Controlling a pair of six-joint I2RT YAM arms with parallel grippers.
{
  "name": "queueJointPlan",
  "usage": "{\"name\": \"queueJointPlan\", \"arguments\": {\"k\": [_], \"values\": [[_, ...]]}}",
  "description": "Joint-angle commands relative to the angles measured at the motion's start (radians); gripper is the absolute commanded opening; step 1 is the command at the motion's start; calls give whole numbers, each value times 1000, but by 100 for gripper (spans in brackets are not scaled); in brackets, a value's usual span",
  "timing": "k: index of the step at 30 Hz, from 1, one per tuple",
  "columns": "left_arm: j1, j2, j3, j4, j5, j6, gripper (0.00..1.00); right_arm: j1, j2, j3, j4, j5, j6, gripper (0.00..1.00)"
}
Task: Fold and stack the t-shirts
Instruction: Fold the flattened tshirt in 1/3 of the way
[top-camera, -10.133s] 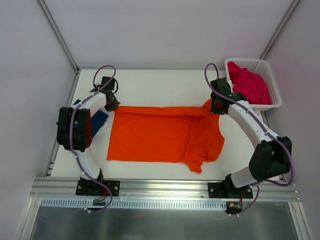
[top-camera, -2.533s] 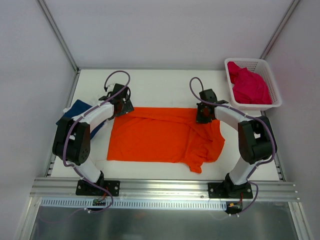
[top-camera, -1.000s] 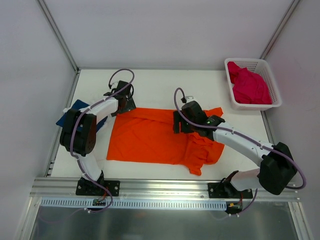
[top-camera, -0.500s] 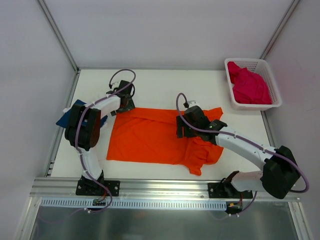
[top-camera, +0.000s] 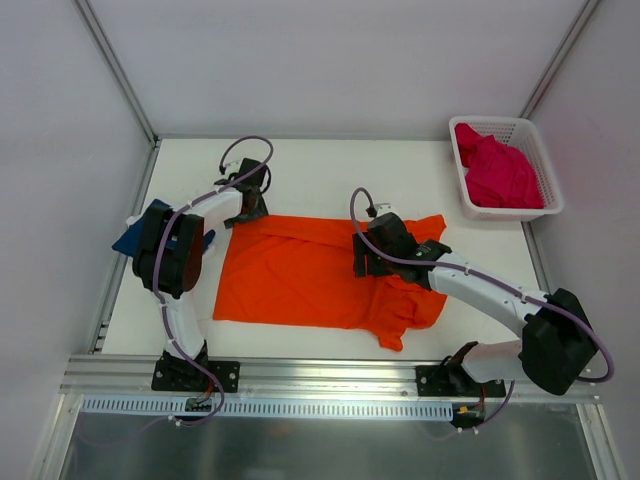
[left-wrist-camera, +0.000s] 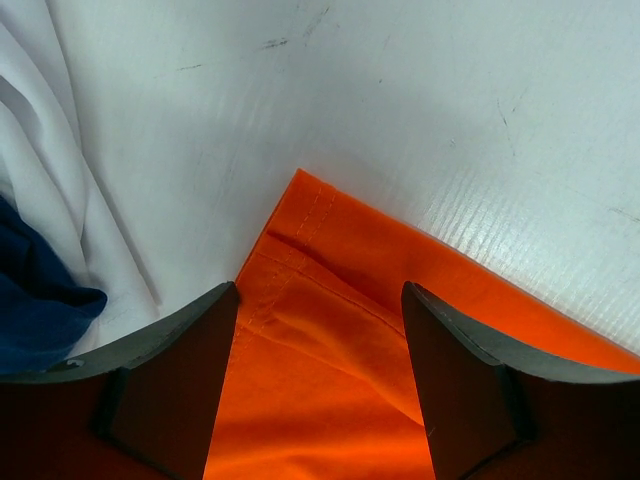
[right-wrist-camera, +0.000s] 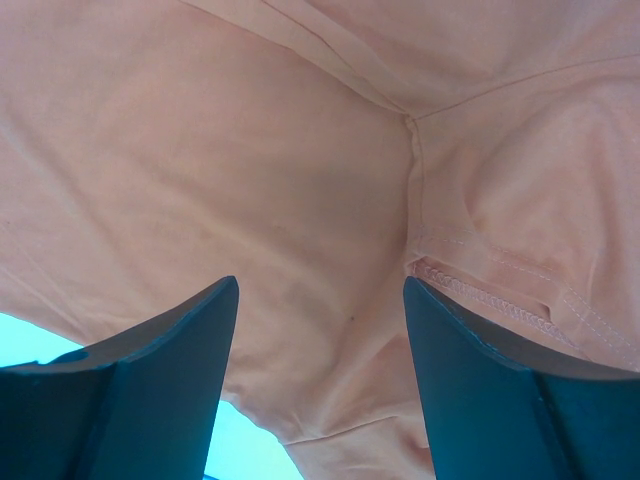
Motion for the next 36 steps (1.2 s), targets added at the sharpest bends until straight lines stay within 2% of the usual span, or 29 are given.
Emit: {"name": "queueJointPlan", "arguments": {"k": [1, 6, 13, 28, 36], "values": [[11, -20, -17, -27, -23, -4, 67, 6, -10, -13, 17, 23, 11, 70], [11, -44, -45, -28, -43, -11, 66, 6, -6, -24, 30, 14, 20, 70], [11, -56, -74, -39, -34, -28, 51, 6, -12, -28, 30, 16, 30, 70], [12, -204, -152, -40, -46, -34, 50, 6, 6, -34, 37, 3, 36, 69], [12, -228, -192, -43, -45, -39, 49, 5, 9, -44, 43, 2, 43, 69]]}}
